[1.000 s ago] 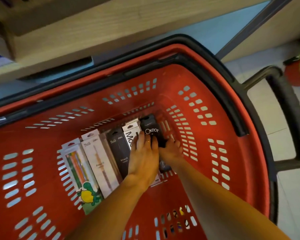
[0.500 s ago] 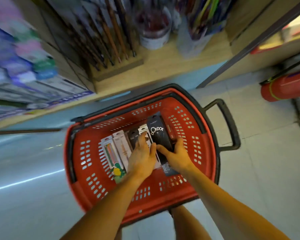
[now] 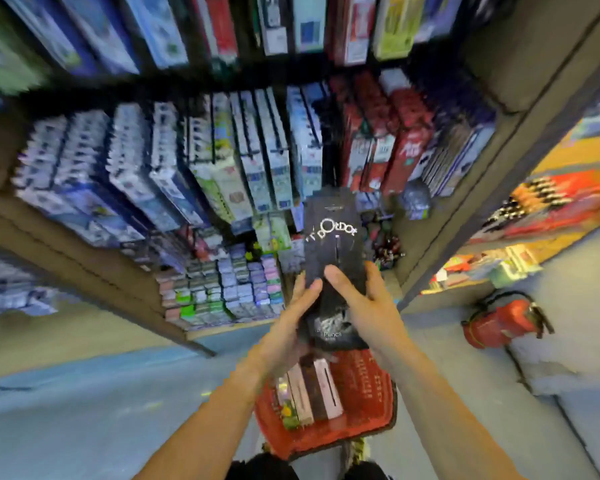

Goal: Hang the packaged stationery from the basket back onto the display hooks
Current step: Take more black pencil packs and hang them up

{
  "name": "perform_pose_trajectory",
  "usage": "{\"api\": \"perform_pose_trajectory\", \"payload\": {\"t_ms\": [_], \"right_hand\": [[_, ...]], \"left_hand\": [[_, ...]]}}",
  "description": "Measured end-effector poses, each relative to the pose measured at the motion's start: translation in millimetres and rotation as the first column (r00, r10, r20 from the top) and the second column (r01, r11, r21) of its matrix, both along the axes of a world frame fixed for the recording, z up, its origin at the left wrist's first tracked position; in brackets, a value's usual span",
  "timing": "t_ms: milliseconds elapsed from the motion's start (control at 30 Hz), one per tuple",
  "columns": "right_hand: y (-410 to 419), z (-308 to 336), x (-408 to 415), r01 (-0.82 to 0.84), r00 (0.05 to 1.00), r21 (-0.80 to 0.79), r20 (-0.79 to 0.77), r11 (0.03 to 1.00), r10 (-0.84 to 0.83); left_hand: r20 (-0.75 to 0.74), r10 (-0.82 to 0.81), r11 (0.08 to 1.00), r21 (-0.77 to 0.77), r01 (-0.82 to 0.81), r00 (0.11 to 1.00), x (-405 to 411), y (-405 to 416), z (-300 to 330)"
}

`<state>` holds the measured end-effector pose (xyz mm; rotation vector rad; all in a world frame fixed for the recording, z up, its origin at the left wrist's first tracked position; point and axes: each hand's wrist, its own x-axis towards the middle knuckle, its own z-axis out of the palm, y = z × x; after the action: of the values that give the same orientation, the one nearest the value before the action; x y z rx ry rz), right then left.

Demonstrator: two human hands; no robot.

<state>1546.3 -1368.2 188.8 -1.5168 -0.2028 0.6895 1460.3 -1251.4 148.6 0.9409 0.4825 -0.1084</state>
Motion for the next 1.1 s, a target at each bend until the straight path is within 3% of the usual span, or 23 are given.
{"api": "perform_pose_trajectory", "payload": {"t_ms": [167,300,433,600,867,1100], "right_hand": [[55,152,-28,-0.067,0.937,0.101,0.349,0.993,0.028],[92,255,-51,-0.084,0.838,0.286,0.539,0.955,-0.088],[126,328,-72,-0.149,0.773,0.393,0.618,0.907,-0.140],[162,365,-90,-0.213,0.758,0.464,0.634,0.860,-0.154],[228,395,-89,-0.290,0.741,0.405,0.668,0.867,-0.064],[313,469,-77,-0.354,0.690,0.412,0.721,0.840,-0.064]], "left_hand": [[0.280,0.223,0.949,0.157,-0.274,0.934,-26,40,149],[0.470,0.212,0.909,0.227,-0.349,0.857,-47,83,247],[0.629,0.188,0.837,0.300,-0.459,0.755,-73,117,322],[0.667,0.303,0.750,0.273,-0.602,0.680,-99,150,369],[0.643,0.485,0.607,0.240,-0.757,0.592,-125,202,386],[0.697,0.487,0.513,0.261,-0.818,0.527,-139,243,419]]}}
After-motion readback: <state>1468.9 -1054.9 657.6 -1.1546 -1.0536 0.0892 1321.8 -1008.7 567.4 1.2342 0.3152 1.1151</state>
